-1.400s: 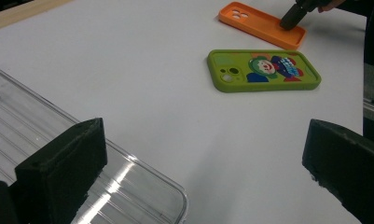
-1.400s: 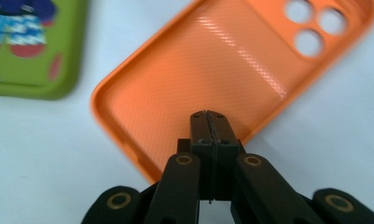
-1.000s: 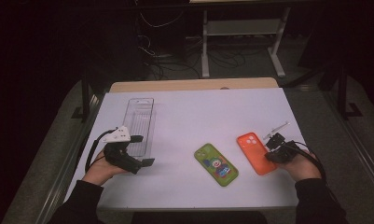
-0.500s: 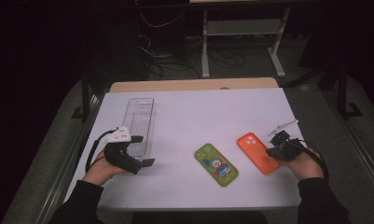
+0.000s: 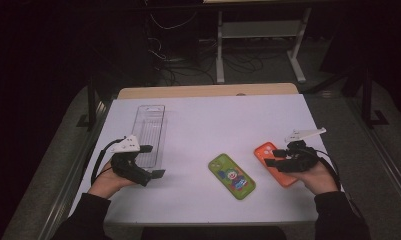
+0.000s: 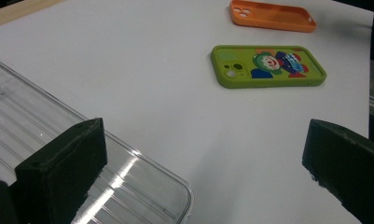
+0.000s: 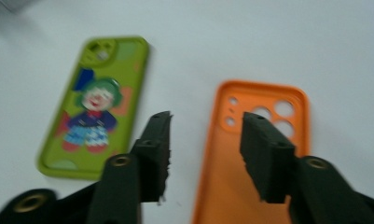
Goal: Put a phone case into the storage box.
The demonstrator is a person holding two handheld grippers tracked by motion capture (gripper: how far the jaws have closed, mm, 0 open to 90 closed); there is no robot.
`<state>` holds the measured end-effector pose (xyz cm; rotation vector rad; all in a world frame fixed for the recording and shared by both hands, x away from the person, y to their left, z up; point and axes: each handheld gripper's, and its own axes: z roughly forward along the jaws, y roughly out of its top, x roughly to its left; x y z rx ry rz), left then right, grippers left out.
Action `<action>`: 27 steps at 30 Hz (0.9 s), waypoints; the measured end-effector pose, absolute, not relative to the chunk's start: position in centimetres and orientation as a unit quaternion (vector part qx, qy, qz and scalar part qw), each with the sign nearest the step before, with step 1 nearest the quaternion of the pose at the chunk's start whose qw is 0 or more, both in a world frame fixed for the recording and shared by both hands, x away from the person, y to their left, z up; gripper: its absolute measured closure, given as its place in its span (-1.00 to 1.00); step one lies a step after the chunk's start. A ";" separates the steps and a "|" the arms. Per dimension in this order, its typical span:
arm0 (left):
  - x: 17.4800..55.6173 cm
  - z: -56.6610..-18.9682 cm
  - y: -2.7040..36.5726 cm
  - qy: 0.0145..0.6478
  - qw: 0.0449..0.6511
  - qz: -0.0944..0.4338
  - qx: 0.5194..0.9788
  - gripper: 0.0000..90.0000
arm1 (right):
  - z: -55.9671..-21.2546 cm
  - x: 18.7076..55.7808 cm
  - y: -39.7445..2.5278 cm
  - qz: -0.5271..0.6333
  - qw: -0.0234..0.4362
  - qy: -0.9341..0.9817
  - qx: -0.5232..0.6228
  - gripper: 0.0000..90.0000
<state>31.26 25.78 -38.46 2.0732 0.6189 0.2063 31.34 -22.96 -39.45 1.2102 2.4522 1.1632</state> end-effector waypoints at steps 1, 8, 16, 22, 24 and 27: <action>31.3 -38.5 25.8 0.252 0.464 0.085 0.845 -1.00 | -39.5 31.3 -22.7 0.394 0.087 0.821 0.403 -0.25; 31.3 -38.4 25.9 0.252 0.464 0.086 0.845 -1.00 | -39.8 30.7 -20.6 0.409 0.096 0.823 0.381 -0.78; 31.2 -38.5 25.8 0.251 0.460 0.084 0.848 -1.00 | -40.2 30.4 -18.0 0.395 0.076 0.846 0.351 -1.00; 31.2 -38.4 25.8 0.251 0.459 0.085 0.848 -1.00 | -39.9 30.3 -17.4 0.391 0.081 0.849 0.345 -1.00; 31.2 -38.5 25.8 0.250 0.459 0.084 0.848 -1.00 | -39.8 30.3 -17.5 0.393 0.077 0.848 0.346 -1.00; 31.2 -38.5 25.7 0.250 0.453 0.084 0.851 -1.00 | -39.7 30.3 -17.5 0.387 0.075 0.852 0.344 -1.00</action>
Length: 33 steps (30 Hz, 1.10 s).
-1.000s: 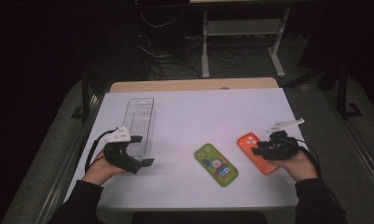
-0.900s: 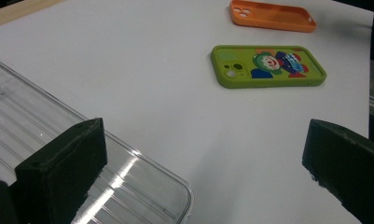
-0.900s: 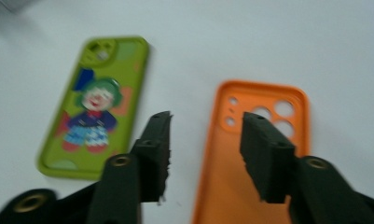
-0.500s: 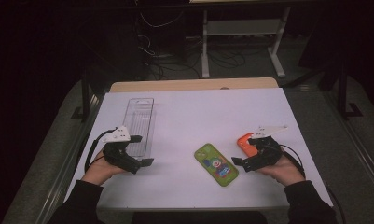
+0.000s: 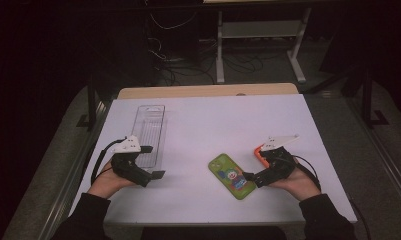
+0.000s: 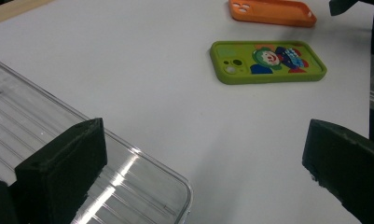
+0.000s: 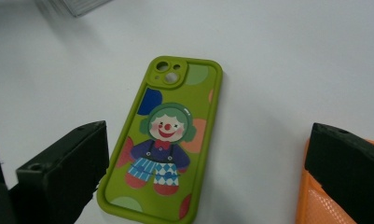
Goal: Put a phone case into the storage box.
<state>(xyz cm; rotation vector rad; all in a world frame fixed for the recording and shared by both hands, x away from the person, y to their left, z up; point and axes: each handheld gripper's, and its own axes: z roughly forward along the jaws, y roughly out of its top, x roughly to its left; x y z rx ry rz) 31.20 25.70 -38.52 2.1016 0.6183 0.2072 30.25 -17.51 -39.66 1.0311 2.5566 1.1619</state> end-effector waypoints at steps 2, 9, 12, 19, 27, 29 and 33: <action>31.2 -38.5 25.7 0.246 0.452 0.084 0.853 -1.00 | -39.6 30.2 -17.5 0.385 0.079 0.853 0.344 -1.00; 31.2 -38.6 25.5 0.246 0.449 0.086 0.855 -1.00 | -38.2 30.4 -17.7 0.373 0.101 0.847 0.365 -1.00; 31.2 -38.6 25.5 0.246 0.449 0.086 0.855 -1.00 | -37.9 30.7 -18.1 0.372 0.112 0.847 0.362 -0.97; 31.2 -38.6 25.6 0.245 0.449 0.088 0.855 -1.00 | -37.4 31.6 -19.3 0.368 0.123 0.842 0.375 -0.95; 31.1 -38.5 25.7 0.253 0.455 0.084 0.849 -1.00 | -36.8 32.7 -22.5 0.360 0.145 0.820 0.421 -1.00; 31.1 -38.5 25.8 0.251 0.455 0.086 0.850 -1.00 | -36.6 32.6 -23.0 0.361 0.148 0.814 0.430 -1.00; 31.2 -38.5 25.8 0.249 0.454 0.087 0.851 -1.00 | -36.6 32.6 -23.8 0.359 0.155 0.813 0.432 -1.00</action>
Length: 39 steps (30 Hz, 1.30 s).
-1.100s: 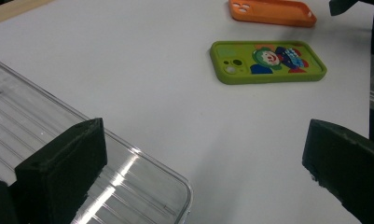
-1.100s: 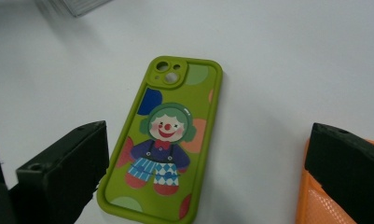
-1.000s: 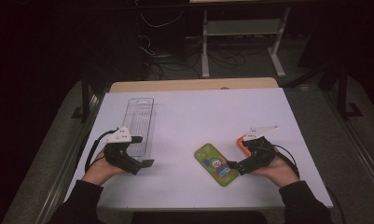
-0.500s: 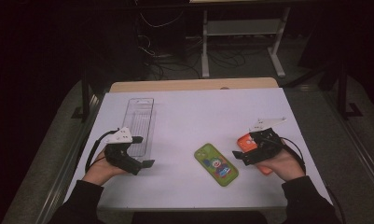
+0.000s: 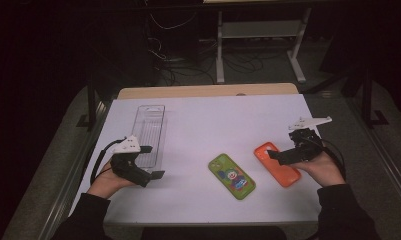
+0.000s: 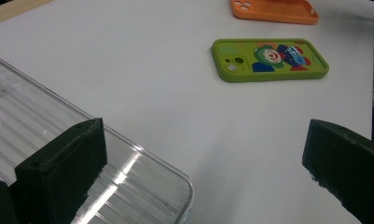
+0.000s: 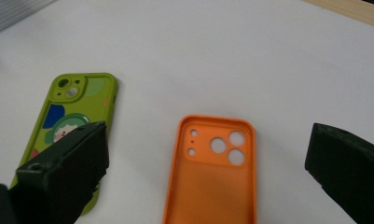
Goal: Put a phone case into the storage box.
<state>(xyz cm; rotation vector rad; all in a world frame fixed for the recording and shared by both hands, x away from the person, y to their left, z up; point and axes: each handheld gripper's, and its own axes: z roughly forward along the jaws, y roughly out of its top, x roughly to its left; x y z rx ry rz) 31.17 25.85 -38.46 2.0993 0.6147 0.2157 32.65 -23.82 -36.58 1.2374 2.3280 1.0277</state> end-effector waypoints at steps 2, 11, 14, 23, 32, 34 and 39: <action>31.2 -38.4 25.8 0.249 0.455 0.087 0.850 -1.00 | -36.6 32.6 -24.1 0.354 0.159 0.812 0.436 -1.00; 31.1 -38.4 25.8 0.251 0.455 0.088 0.850 -1.00 | -36.8 32.5 -24.6 0.335 0.157 0.809 0.457 -1.00; 31.1 -38.4 25.8 0.251 0.454 0.088 0.850 -1.00 | -37.0 32.5 -24.6 0.324 0.158 0.810 0.463 -1.00; 31.1 -38.4 25.7 0.245 0.454 0.089 0.852 -1.00 | -37.7 32.6 -24.3 0.283 0.155 0.823 0.468 -1.00; 31.0 -38.4 25.6 0.248 0.453 0.086 0.852 -1.00 | -38.9 32.7 -23.9 0.248 0.149 0.830 0.477 -1.00; 31.1 -38.3 25.6 0.247 0.452 0.086 0.853 -1.00 | -39.1 32.7 -23.8 0.243 0.149 0.829 0.481 -1.00; 31.1 -38.3 25.7 0.245 0.452 0.088 0.853 -1.00 | -39.6 32.7 -23.7 0.226 0.136 0.832 0.488 -1.00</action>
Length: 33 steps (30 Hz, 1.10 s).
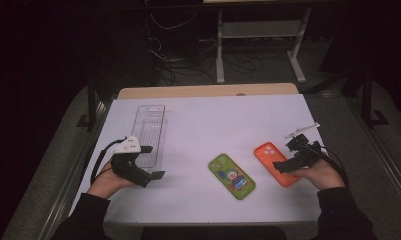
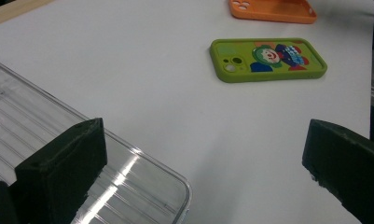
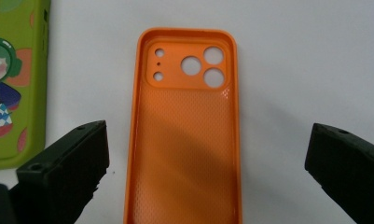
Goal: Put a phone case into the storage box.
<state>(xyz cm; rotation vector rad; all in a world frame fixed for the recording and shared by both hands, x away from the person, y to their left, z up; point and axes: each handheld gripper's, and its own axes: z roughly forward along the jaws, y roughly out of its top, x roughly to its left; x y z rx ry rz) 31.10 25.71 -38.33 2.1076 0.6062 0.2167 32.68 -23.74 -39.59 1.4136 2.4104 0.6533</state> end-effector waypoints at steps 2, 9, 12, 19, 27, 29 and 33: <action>31.1 -38.3 25.7 0.245 0.453 0.089 0.853 -1.00 | -39.8 32.6 -23.6 0.220 0.132 0.834 0.489 -1.00; 31.1 -38.3 25.6 0.245 0.452 0.088 0.853 -1.00 | -40.4 32.7 -23.4 0.205 0.119 0.837 0.493 -1.00; 31.1 -38.3 25.6 0.244 0.452 0.088 0.853 -1.00 | -40.8 32.7 -23.3 0.197 0.112 0.839 0.494 -1.00; 31.1 -38.3 25.7 0.243 0.452 0.090 0.854 -1.00 | -41.5 32.6 -22.8 0.181 0.103 0.846 0.490 -1.00; 31.1 -38.2 25.7 0.243 0.451 0.090 0.854 -1.00 | -42.3 32.7 -22.5 0.162 0.098 0.851 0.489 -0.96; 31.1 -38.3 25.7 0.242 0.451 0.090 0.854 -1.00 | -42.4 32.7 -22.4 0.158 0.095 0.852 0.491 -0.95; 31.1 -38.3 25.6 0.244 0.451 0.089 0.854 -1.00 | -42.6 32.7 -22.3 0.151 0.094 0.853 0.490 -0.92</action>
